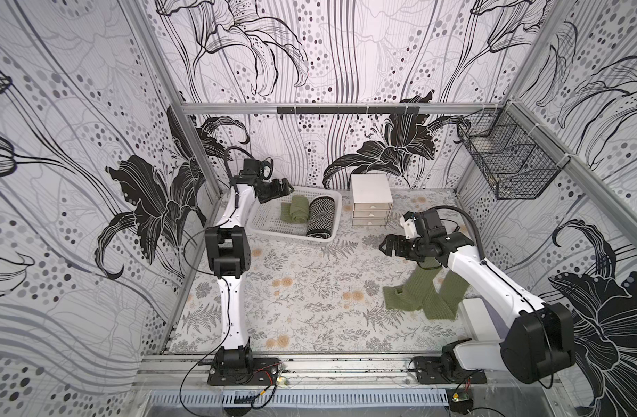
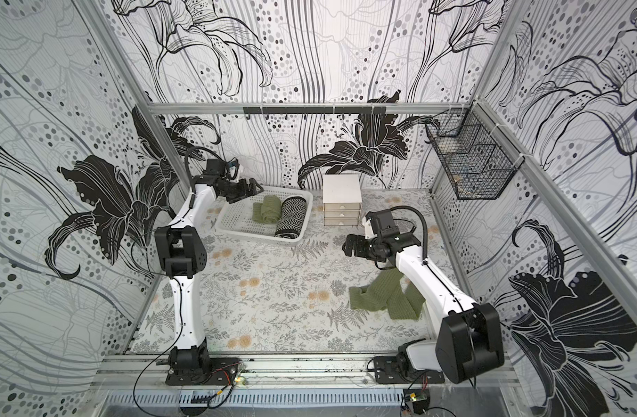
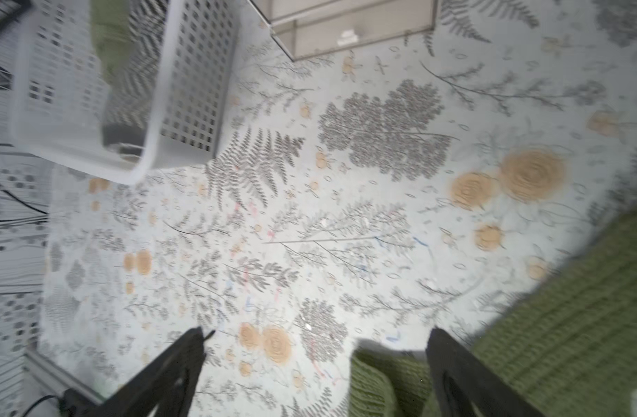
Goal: Roll up the scarf and place it into the basket
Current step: Place the scarf in the basket, then flatten out the scarf at the center of the board.
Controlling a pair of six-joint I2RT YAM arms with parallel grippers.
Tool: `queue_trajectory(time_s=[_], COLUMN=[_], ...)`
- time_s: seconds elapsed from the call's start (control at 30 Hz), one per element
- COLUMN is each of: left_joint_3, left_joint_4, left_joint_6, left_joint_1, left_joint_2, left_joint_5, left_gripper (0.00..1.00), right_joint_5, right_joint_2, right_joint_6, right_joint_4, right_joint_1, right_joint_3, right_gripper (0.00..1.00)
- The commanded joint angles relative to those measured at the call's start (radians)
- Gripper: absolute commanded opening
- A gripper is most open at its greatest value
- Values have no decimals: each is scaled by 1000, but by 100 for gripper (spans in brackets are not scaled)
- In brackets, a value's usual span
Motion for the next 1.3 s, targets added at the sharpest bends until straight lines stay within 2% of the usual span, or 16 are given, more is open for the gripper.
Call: queue_trajectory(time_s=[0.0, 0.13, 0.23, 0.33, 0.47, 0.57, 0.6, 0.63, 0.7, 0.73, 0.9, 1.0, 1.07, 1.17, 1.27], left_joint_3=[-58, -198, -409, -572, -731, -805, -822, -838, -861, -872, -877, -858, -863, -873, -856], left_joint_4=[3, 23, 114, 161, 194, 196, 199, 194, 180, 165, 45, -27, -63, -100, -150], left_joint_6=[27, -28, -105, -145, -161, -156, -156, -159, -160, -159, -129, -117, -141, -157, -149], left_joint_1=[8, 4, -24, -70, -151, -221, -237, -248, -260, -261, -256, -235, -160, 49, 169], left_joint_2=[-99, -253, -424, -565, -704, -773, -788, -804, -833, -852, -968, -1036, -1099, -1173, -1193], left_joint_5=[-66, -62, -52, -85, -113, -157, -168, -180, -188, -205, -392, -438, -420, -332, -362], left_gripper=[99, 99, 99, 99, 99, 99, 99, 99, 99, 99, 99, 99, 99, 99, 99], right_joint_5=[128, 280, 310, 331, 450, 416, 418, 426, 436, 423, 388, 352, 260, 124, 40], right_joint_2=[-69, -104, -157, -199, -205, -149, -112, -69, -25, -20, 5, 28, 62, 171, 301], right_joint_6=[11, 72, 140, 184, 222, 207, 203, 195, 180, 171, 141, 110, 89, 62, 13], right_joint_4=[-112, -234, -263, -279, -329, -255, -249, -247, -225, -199, -168, -150, -89, -5, 15], right_joint_1=[55, 217, 288, 316, 320, 320, 321, 326, 347, 358, 427, 504, 579, 692, 755], right_joint_3=[-57, -102, -167, -223, -271, -285, -275, -255, -222, -211, -119, -46, 39, 237, 507], right_gripper=[100, 100, 100, 100, 100, 97, 89, 68, 17, 0, 0, 0, 0, 0, 0])
